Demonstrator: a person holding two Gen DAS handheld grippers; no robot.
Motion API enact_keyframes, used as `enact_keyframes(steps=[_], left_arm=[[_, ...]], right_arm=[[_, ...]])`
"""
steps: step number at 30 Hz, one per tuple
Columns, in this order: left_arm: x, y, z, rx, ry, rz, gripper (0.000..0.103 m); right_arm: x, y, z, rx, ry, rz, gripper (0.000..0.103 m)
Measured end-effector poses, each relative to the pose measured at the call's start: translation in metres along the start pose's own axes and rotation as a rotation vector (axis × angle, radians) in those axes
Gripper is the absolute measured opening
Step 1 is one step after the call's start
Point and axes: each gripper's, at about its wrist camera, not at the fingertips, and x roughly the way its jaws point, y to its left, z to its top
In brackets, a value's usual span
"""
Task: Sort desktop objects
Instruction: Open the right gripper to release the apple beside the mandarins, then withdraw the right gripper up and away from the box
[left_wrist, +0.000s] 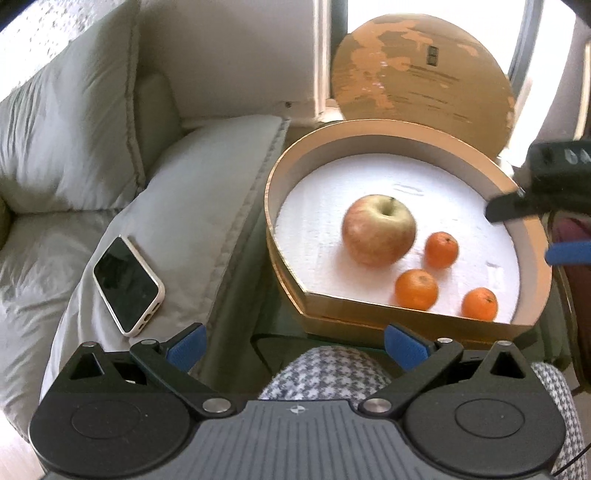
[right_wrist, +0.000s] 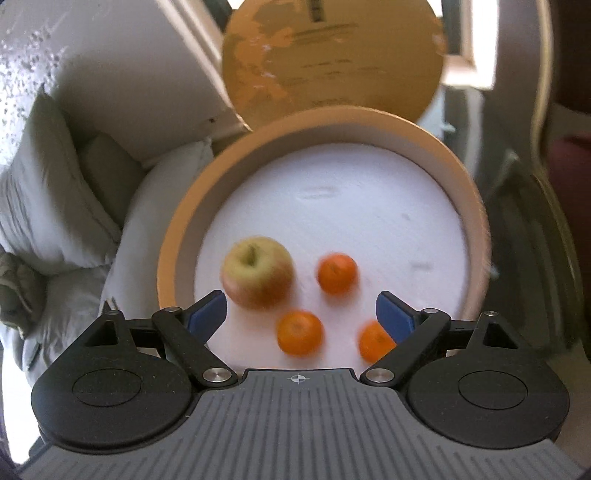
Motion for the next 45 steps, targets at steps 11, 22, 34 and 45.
enact_keyframes(steps=[11,22,34,45], left_arm=[[-0.031,-0.025,-0.008,0.065,-0.046,-0.002,0.103],[-0.048,-0.039,-0.023,0.076,-0.035,-0.03,0.103],[-0.063,-0.04,-0.037,0.099,-0.061,-0.043,0.103],[-0.065,-0.015,-0.048,0.037,-0.061,-0.088,0.103]], right_arm=[[-0.054,-0.041,-0.037,0.055,-0.038,0.052,0.092],[-0.08,-0.063,-0.068,0.052,-0.054,0.056,0.092],[-0.094,-0.069,-0.088,0.074,-0.068,0.069,0.092],[-0.092,-0.045,-0.102,0.035,-0.044,0.031,0.092]])
